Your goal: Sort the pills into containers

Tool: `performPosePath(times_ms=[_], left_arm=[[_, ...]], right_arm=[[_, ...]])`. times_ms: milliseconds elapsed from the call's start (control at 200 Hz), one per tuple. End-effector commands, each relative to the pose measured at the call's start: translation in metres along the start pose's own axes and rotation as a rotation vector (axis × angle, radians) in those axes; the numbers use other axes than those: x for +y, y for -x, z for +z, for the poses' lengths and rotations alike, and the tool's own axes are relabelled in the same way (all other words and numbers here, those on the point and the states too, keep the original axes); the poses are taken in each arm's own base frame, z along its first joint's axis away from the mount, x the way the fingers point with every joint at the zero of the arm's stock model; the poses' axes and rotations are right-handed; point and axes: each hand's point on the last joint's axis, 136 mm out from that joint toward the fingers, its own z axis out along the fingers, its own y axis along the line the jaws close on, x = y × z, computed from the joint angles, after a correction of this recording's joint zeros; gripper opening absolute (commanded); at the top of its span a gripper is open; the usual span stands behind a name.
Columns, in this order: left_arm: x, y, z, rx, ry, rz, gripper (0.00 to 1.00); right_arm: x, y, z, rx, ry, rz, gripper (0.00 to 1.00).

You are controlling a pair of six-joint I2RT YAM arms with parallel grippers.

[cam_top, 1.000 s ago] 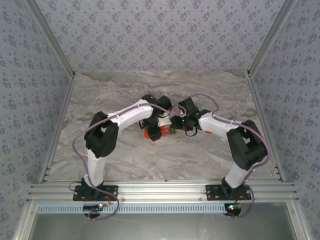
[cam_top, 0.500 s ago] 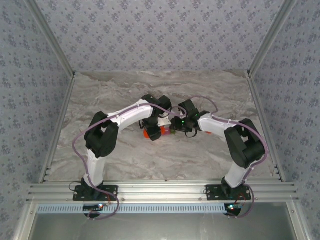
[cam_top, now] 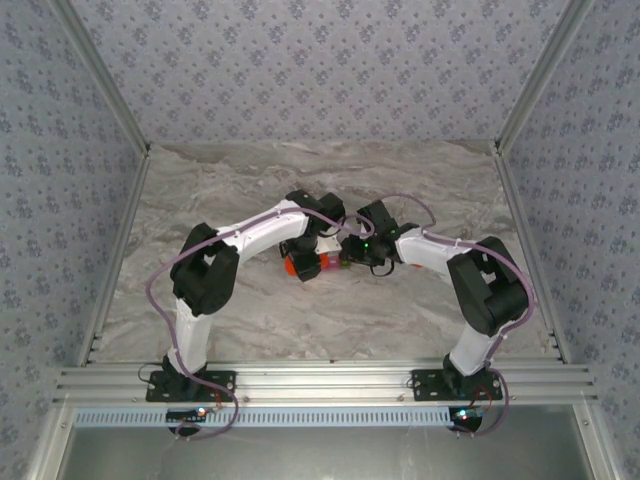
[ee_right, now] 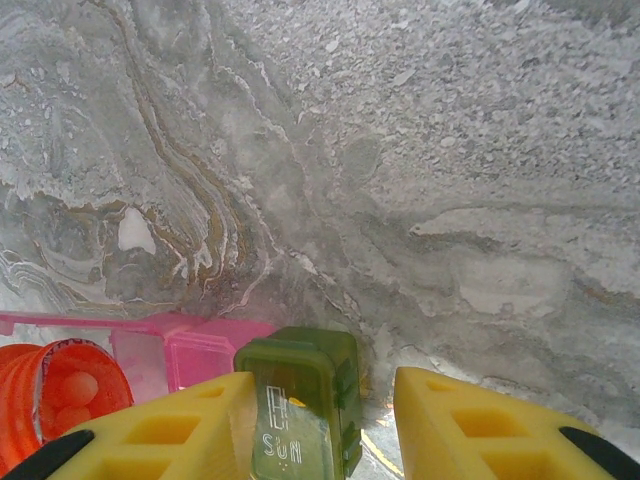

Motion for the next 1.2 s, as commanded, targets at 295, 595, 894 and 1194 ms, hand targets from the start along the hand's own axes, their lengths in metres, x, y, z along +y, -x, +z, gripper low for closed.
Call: performPosePath(times_ms=[295,595,894,1194], left_arm=[[-0.003,0.008,-0.008,-0.002,0.036,0.051,0.00],[-0.001,0.010,-0.017,-0.022,0.044,0.053,0.00],[-0.010,0.001,0.003,0.032,0.002,0.063,0.00],[-0.014,-0.002,0.007,0.045,-0.016,0.064,0.00]], right_arm=[[-0.005,-0.009,0.007,0.032,-0.008,0.014,0.44],[-0.005,-0.011,0.008,0.033,-0.008,0.012,0.44],[-0.004,-0.010,0.007,0.034,-0.010,0.010,0.44],[-0.004,-0.008,0.008,0.033,-0.008,0.011,0.44]])
